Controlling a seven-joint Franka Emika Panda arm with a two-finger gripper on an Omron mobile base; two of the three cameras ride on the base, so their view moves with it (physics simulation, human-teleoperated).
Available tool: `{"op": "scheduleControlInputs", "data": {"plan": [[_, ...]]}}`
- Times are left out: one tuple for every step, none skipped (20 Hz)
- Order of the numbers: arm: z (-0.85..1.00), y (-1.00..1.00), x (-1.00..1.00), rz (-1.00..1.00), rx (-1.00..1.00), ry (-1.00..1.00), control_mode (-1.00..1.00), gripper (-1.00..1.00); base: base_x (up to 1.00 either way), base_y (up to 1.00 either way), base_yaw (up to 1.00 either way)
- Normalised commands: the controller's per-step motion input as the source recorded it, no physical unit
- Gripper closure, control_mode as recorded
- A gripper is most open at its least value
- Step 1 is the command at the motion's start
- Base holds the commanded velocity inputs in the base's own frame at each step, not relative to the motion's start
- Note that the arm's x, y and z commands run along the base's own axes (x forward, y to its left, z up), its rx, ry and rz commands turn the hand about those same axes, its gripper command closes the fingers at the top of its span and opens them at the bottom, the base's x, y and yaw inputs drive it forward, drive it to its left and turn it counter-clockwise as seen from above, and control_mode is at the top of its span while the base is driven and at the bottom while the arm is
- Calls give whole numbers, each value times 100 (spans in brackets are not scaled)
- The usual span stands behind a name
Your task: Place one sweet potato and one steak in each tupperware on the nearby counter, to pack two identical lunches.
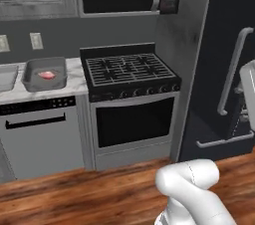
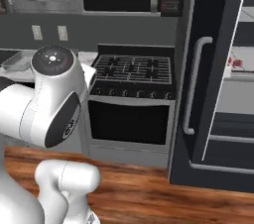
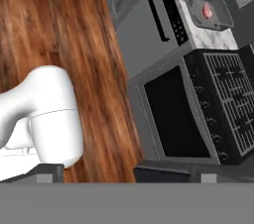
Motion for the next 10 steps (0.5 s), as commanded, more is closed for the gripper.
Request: {"op": "scheduleControlInputs", "data": {"plan": [[0, 0, 0, 0, 0, 0, 100, -100, -1, -100, 0], [0, 0, 0, 0, 0, 0, 100, -100, 0, -100, 0], [0, 0, 0, 0, 0, 0, 100, -100, 0, -100, 0], [0, 0, 0, 0, 0, 0, 100, -100, 0, -100, 0], [0, 0, 0, 0, 0, 0, 100, -100, 0, -100, 0], [0, 0, 0, 0, 0, 0, 100, -100, 0, -100, 0], [0, 0, 0, 0, 0, 0, 100, -100, 0, -100, 0], [0, 0, 0, 0, 0, 0, 100, -100, 0, -100, 0], [0, 0, 0, 0, 0, 0, 100, -100, 0, -100, 0], [0, 0, 0, 0, 0, 0, 100, -100, 0, -100, 0]]}}
